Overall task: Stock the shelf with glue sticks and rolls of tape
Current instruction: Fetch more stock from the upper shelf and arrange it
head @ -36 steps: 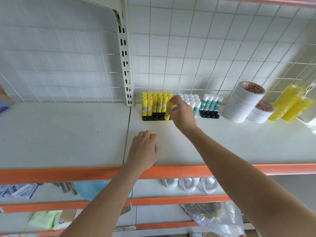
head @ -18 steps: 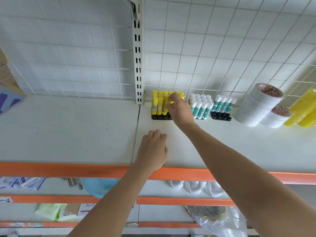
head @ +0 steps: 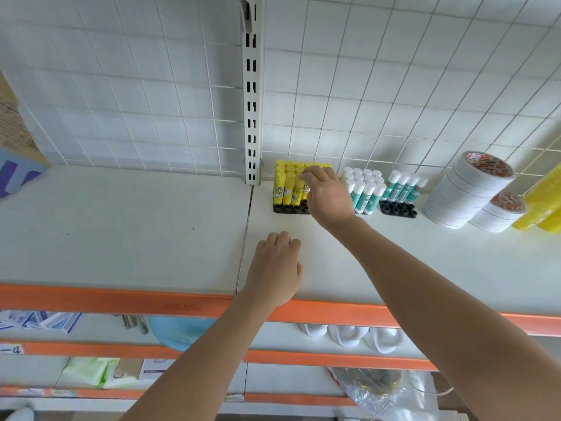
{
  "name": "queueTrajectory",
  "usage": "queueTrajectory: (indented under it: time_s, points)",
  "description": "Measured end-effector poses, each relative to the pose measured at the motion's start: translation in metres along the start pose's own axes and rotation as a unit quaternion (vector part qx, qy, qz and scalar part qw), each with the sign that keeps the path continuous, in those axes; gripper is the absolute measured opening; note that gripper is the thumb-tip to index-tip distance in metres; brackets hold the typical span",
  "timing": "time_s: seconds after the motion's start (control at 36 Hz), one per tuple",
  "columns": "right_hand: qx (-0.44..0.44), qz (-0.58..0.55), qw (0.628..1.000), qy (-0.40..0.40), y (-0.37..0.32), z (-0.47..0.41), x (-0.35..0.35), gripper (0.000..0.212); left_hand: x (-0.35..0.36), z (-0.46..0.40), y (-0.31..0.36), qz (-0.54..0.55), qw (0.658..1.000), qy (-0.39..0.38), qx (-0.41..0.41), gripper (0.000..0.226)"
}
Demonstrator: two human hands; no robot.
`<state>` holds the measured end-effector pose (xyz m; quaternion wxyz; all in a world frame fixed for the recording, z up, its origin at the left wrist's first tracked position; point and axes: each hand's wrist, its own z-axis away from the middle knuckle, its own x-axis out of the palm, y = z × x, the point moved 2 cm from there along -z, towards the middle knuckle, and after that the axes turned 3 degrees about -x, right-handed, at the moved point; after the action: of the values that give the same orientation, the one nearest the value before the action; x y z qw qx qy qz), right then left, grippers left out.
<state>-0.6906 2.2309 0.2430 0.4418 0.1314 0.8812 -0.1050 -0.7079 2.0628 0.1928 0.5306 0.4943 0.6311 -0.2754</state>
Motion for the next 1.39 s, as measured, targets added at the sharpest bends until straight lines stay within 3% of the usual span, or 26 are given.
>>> queueTrajectory:
  time_s: [0.47, 0.72, 0.94, 1.08, 1.25, 1.39]
  points:
    - [0.013, 0.02, 0.966, -0.257, 0.0, 0.016, -0.026, 0.073, -0.005, 0.001, 0.001, 0.005, 1.0, -0.023, -0.009, 0.011]
    - [0.086, 0.014, 0.971, -0.224, -0.004, 0.047, -0.061, 0.056, -0.005, -0.002, 0.0, 0.0, 0.999, -0.042, -0.008, 0.018]
    - [0.143, -0.019, 0.973, -0.18, -0.003, 0.087, -0.115, 0.053, -0.024, -0.009, 0.017, -0.051, 0.991, -0.124, -0.001, 0.026]
    - [0.129, -0.022, 0.987, -0.097, 0.003, 0.108, -0.168, 0.047, -0.059, -0.02, 0.057, 0.042, 0.997, -0.061, 0.024, 0.024]
    - [0.107, -0.001, 0.993, 0.044, 0.024, 0.136, -0.249, 0.028, -0.129, -0.023, 0.141, 0.088, 0.989, 0.043, 0.112, 0.018]
    - [0.088, 0.014, 0.988, 0.13, 0.033, 0.151, -0.315, 0.031, -0.193, -0.018, 0.201, 0.107, 0.975, 0.113, 0.156, 0.018]
